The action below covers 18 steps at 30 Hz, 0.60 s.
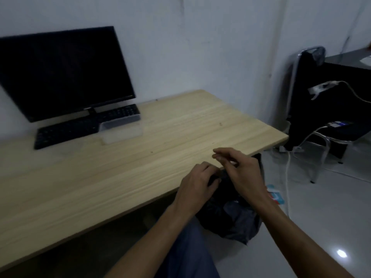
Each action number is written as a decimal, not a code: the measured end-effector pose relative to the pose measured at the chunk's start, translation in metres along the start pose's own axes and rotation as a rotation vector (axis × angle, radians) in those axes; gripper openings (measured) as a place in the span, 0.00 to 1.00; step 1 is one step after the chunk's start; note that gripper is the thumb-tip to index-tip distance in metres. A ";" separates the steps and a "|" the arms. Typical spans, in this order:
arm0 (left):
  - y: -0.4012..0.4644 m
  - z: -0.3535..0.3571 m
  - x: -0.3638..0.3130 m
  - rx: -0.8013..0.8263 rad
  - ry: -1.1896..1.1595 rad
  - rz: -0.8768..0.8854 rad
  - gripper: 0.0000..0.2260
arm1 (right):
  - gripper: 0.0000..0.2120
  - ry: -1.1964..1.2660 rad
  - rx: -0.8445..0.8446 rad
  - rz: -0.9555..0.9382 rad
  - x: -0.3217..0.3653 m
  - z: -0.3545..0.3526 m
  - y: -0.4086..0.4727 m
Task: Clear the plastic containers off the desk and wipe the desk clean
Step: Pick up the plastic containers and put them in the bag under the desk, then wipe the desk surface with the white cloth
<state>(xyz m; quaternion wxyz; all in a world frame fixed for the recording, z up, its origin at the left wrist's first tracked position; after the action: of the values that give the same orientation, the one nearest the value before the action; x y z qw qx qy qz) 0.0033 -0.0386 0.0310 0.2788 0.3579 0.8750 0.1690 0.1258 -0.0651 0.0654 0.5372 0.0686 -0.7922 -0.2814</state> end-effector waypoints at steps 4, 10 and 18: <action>-0.006 -0.053 0.029 -0.118 -0.014 -0.072 0.07 | 0.09 0.096 0.067 -0.062 0.028 0.038 0.022; -0.045 -0.123 0.080 -0.226 0.049 -0.181 0.07 | 0.09 0.170 0.244 -0.151 0.067 0.123 0.027; -0.130 -0.198 0.143 -0.318 0.163 -0.385 0.08 | 0.11 0.143 0.446 -0.228 0.105 0.225 0.004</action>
<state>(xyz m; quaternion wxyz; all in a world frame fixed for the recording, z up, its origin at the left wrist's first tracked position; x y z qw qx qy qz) -0.2707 -0.0434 0.0701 0.2872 0.1218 0.9090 0.2765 -0.1173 -0.0212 0.0936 0.5283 0.2940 -0.7816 -0.1532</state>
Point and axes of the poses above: each hand's wrist, its own y-axis towards the middle knuckle, its own z-axis out of the palm, x = y × z, the point moved 6 cm from there along y, towards the middle knuckle, and after that the axes turned 3 degrees about y, right-handed, at the moved point
